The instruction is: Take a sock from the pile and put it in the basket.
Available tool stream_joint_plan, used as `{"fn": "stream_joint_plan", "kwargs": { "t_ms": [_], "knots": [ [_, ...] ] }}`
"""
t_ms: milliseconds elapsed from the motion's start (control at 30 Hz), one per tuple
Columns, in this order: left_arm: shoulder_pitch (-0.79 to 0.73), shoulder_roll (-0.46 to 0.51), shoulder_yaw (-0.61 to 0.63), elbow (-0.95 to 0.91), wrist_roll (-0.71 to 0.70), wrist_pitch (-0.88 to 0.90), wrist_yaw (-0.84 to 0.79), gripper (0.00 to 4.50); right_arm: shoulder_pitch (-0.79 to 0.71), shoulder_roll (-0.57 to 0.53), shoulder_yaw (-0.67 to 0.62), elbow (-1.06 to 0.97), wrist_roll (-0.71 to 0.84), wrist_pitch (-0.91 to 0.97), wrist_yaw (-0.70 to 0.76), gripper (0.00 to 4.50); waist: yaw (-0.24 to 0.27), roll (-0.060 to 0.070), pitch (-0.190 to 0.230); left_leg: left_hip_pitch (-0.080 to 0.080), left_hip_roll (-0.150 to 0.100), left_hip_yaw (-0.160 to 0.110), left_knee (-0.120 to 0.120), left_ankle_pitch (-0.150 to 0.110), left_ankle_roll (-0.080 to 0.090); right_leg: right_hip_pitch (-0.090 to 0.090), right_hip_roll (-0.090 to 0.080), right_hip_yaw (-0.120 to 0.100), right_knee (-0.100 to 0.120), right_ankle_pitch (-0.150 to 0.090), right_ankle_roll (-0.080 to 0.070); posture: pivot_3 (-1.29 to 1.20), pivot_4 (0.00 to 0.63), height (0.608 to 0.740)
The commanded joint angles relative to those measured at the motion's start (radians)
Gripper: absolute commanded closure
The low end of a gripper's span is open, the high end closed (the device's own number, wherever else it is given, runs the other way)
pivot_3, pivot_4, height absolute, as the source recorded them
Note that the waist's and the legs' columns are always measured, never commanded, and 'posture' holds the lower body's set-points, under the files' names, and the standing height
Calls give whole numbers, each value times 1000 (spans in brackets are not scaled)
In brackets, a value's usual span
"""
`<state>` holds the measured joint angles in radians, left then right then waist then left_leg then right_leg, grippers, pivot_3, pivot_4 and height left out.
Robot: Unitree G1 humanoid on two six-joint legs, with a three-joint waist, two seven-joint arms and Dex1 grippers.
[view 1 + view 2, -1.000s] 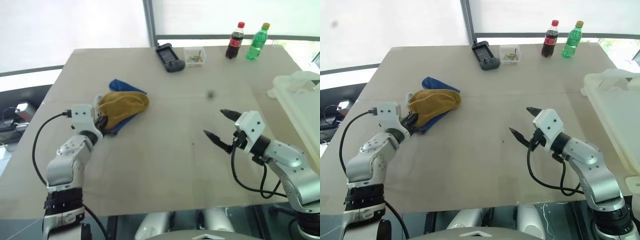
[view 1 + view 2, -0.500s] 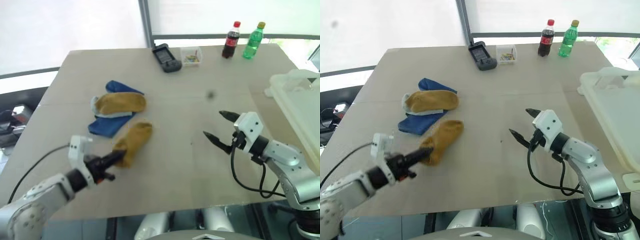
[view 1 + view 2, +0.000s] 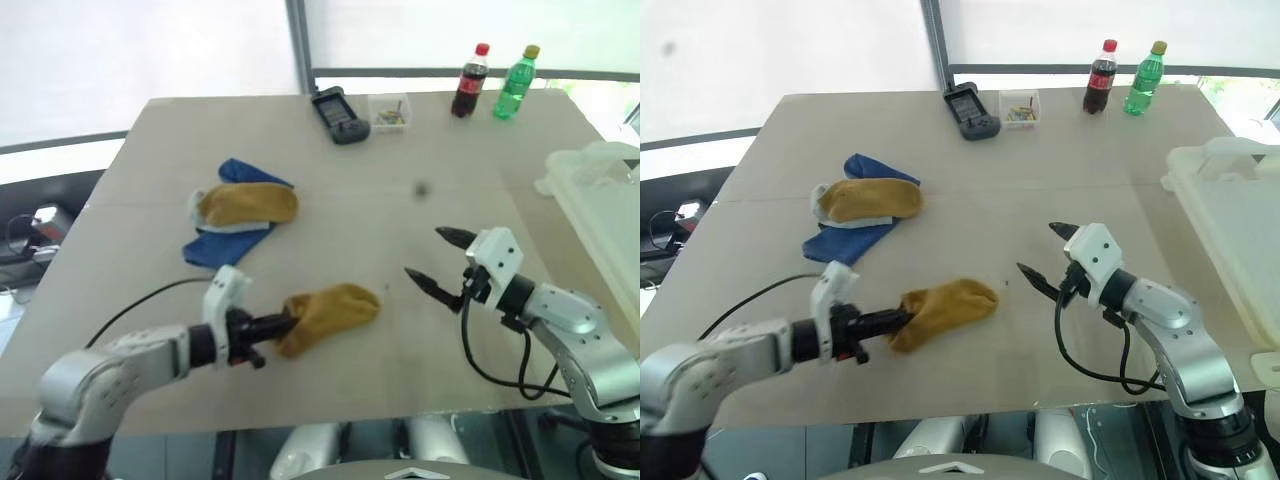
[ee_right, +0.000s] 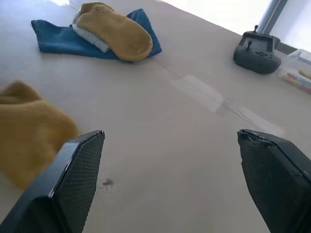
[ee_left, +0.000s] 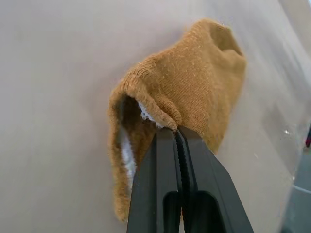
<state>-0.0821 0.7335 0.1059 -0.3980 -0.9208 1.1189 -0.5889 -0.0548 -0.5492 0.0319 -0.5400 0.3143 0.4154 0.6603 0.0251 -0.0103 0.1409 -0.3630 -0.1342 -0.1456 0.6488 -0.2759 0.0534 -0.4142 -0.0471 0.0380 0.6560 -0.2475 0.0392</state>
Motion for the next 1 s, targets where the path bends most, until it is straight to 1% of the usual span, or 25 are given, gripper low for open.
{"fn": "stream_joint_plan", "kwargs": {
  "t_ms": [33,100,167,267,367,400,467,567,633,667,733,767,833,867,900,933,967,1000],
  "knots": [
    [-102,-6,-152,39,66,-24,-93,4442,31,-25,-21,-95,60,29,32,0,-4,0,0,-1,0,0,0,0,0,-1,0,0,-1,0,0,0,150,740],
    [-179,-27,-248,80,113,-43,-141,4442,49,-40,-24,-114,66,43,33,0,-7,0,0,-1,0,0,0,0,1,-1,0,1,-1,0,0,0,150,740],
    [-234,-55,-298,111,138,-54,-166,4442,59,-53,-20,-123,62,51,34,0,-12,0,0,-1,0,0,0,0,1,-1,0,1,-1,0,0,0,150,740],
    [-275,-93,-319,142,162,-61,-177,4442,75,-74,9,-106,32,38,47,0,-11,0,0,-1,0,0,0,0,1,-1,0,1,0,0,0,0,150,740],
    [-260,-94,-325,136,191,-75,-185,4442,76,-72,71,-39,14,16,81,0,-13,-1,1,0,1,0,0,1,2,-1,1,2,0,0,0,0,150,740],
    [-253,-94,-325,132,203,-82,-183,4486,72,-71,95,-10,-10,3,82,255,-13,-1,1,0,1,0,0,1,3,-1,1,2,0,0,0,0,150,740],
    [-242,-105,-305,132,218,-83,-156,4500,63,-67,137,42,-45,-36,96,902,-11,-1,1,0,1,0,0,2,3,-1,1,1,0,0,0,0,150,740],
    [-228,-110,-269,130,220,-78,-138,4500,54,-60,166,84,-77,-70,97,2410,-10,-1,1,-1,1,0,1,2,4,-1,1,1,0,0,0,0,150,740],
    [-208,-114,-218,120,203,-98,-136,4500,48,-53,171,98,-98,-95,90,3366,-10,-1,1,0,1,0,1,2,4,-1,1,1,0,0,0,0,150,740],
    [-196,-116,-187,111,192,-109,-134,4500,45,-46,168,102,-101,-99,83,3366,-12,-1,1,0,1,0,1,2,4,-1,1,1,1,0,0,0,150,740],
    [-166,-105,-128,70,148,-106,-158,3877,32,-36,161,104,-55,-60,109,3416,-13,-1,1,0,1,0,1,2,4,-1,2,2,1,0,0,0,150,740],
    [-150,-104,-94,51,122,-90,-156,3543,24,-32,155,98,-37,-50,118,3140,-12,-1,1,0,1,0,1,2,4,-1,2,2,1,0,0,0,150,740],
    [-123,-105,-42,18,113,-88,-121,2618,11,-42,150,80,-14,-35,143,2518,-11,-1,1,0,1,0,1,2,4,-1,1,1,1,0,0,0,150,740],
    [-108,-103,-17,1,95,-83,-119,2282,7,-46,148,74,-16,-43,146,2151,-9,-1,1,0,1,0,1,2,4,-1,1,2,0,0,0,0,150,740],
    [-87,-91,7,-22,77,-77,-126,1865,5,-47,138,66,-18,-53,141,1678,-9,-1,1,0,1,0,1,2,3,-1,1,1,0,0,0,0,150,740],
    [-66,-76,22,-42,68,-73,-136,1857,4,-46,125,54,-11,-57,137,1357,-9,-1,1,-1,1,0,1,1,3,-1,1,1,0,0,0,0,150,740],
    [-32,-55,40,-58,57,-65,-147,1857,6,-47,104,30,8,-53,137,930,-9,-1,1,-1,1,0,1,1,3,-1,1,1,0,0,0,0,150,740],
    [-8,-42,51,-67,51,-61,-151,1857,7,-48,90,13,23,-49,139,930,-11,-1,2,-1,1,0,1,1,3,-1,1,1,0,0,0,0,150,740]
  ]
}}
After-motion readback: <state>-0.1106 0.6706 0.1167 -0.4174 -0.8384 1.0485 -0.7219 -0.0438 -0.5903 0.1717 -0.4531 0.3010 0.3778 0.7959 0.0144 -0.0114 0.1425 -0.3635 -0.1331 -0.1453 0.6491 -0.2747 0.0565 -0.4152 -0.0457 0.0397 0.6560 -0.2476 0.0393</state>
